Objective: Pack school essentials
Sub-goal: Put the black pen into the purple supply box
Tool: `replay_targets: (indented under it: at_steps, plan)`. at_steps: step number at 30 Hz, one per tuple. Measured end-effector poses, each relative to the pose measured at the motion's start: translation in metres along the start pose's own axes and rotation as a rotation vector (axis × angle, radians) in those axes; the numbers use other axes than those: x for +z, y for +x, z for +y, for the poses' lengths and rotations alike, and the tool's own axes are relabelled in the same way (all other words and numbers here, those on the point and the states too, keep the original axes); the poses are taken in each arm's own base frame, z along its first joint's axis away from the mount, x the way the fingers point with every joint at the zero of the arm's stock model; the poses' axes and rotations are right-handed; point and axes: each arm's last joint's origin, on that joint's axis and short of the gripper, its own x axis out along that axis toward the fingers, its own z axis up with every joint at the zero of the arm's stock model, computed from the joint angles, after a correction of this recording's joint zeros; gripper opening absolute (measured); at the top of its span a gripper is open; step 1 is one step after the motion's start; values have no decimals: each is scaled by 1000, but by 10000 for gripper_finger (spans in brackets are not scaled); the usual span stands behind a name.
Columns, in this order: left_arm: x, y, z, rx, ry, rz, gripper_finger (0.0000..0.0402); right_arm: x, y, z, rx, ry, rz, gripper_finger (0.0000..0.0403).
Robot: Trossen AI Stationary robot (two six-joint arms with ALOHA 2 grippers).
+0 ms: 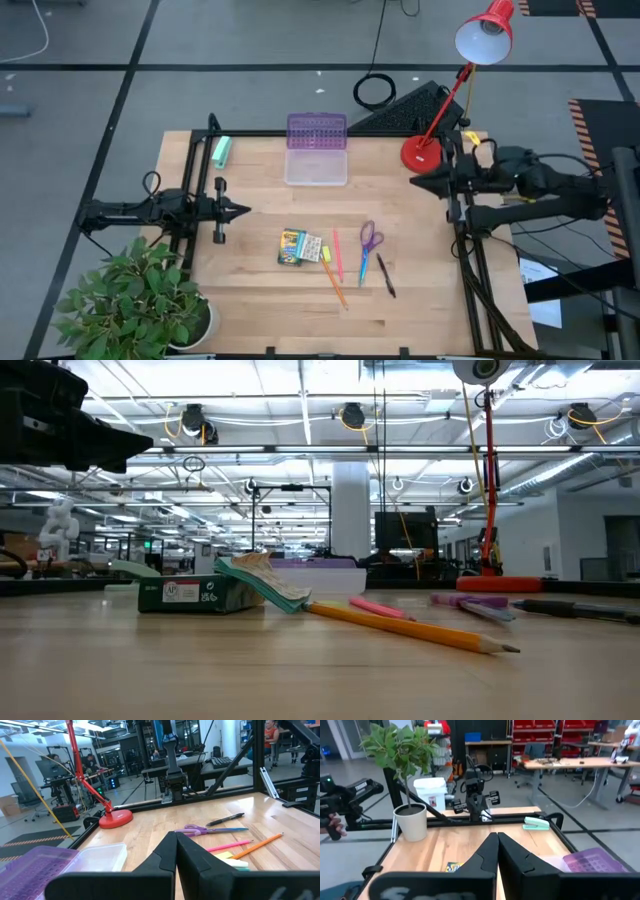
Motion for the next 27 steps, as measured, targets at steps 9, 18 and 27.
replay_targets:
  at_steps: [9, 18, 27]
  plan:
    - [0, 0, 0, 0, 0, 0, 5, 40, 13, 2, -9, 91, 93, 0]
    - [2, 0, 1, 8, -11, -21, 5, 37, 25, 2, -19, 86, 241, 0]
    - [3, 0, 1, 30, -220, -35, 5, 17, 38, 2, -19, 37, 321, 0]
